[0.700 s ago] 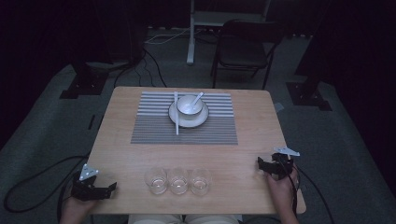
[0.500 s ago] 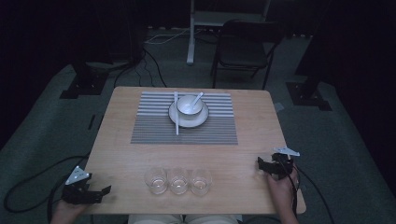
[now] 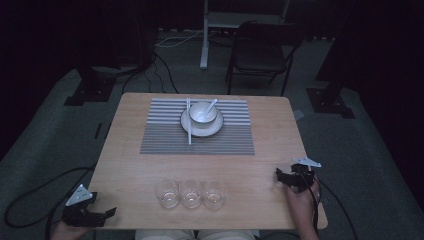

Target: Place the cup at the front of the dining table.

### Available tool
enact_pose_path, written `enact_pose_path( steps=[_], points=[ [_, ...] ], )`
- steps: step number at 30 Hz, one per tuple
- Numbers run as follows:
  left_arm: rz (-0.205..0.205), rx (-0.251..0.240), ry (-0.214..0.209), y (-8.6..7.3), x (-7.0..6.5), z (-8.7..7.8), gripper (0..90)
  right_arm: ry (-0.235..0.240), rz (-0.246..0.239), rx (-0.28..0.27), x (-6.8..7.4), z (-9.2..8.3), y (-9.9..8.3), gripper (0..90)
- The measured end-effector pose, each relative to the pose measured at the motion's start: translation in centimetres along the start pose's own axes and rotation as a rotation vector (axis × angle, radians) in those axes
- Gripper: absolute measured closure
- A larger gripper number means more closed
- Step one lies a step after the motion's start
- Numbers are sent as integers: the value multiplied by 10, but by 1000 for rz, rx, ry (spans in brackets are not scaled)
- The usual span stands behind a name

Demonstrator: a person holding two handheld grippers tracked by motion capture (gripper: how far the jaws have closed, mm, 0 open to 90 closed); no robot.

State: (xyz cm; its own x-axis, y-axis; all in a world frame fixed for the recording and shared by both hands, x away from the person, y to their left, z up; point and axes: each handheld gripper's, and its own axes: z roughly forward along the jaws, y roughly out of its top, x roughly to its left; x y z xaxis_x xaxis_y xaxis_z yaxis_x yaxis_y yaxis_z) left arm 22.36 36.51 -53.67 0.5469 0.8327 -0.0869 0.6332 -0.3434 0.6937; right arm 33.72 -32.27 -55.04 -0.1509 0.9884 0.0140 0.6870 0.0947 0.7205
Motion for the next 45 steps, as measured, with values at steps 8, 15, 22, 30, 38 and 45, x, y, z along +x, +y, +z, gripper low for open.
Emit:
enact_pose_path(
  steps=[8,15,22,30,38,45],
  points=[
    [15,-2,-29,2,-2,3,0,-2,2,1,0,0,0,120],
    [58,-1,-49,10,-13,4,0,-2,2,0,0,0,0,119],
    [83,-16,-73,20,-21,7,12,-2,1,0,0,0,0,119],
    [112,-23,-100,30,-30,14,12,-2,2,0,0,0,0,119],
    [127,-36,-134,38,-39,19,13,-2,2,1,0,0,0,119],
    [153,-34,-158,45,-48,26,13,-2,2,0,0,0,0,119]
  ],
)
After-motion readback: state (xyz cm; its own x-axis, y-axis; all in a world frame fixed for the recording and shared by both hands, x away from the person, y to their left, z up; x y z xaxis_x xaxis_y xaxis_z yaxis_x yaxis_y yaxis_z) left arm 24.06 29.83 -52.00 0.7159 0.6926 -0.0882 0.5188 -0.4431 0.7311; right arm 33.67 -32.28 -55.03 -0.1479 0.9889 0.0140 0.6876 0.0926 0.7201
